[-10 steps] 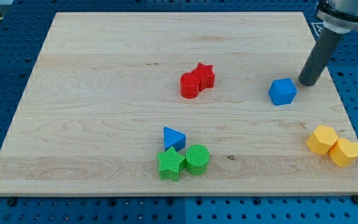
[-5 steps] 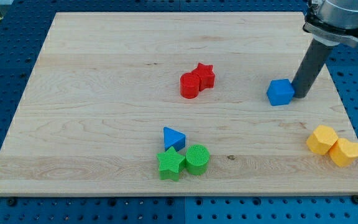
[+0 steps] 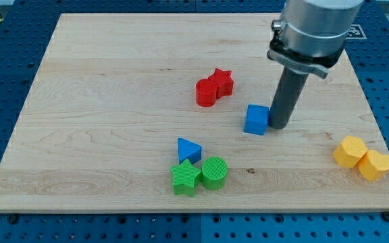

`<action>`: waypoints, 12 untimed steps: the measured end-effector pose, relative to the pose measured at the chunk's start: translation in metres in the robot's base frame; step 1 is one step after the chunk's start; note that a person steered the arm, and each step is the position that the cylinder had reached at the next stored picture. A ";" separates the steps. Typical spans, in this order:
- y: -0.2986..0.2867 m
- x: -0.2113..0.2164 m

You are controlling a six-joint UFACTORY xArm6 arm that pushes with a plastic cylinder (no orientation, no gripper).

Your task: Move the blue cube into the triangle

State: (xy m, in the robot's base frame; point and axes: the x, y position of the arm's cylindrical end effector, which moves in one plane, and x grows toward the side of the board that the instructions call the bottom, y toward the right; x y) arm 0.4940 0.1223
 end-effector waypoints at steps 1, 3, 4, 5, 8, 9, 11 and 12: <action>-0.008 0.002; 0.006 -0.023; -0.025 0.006; -0.026 0.008; -0.033 -0.014; -0.052 0.016; -0.056 0.005; -0.061 -0.015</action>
State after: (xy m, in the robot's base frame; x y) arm 0.4793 0.0613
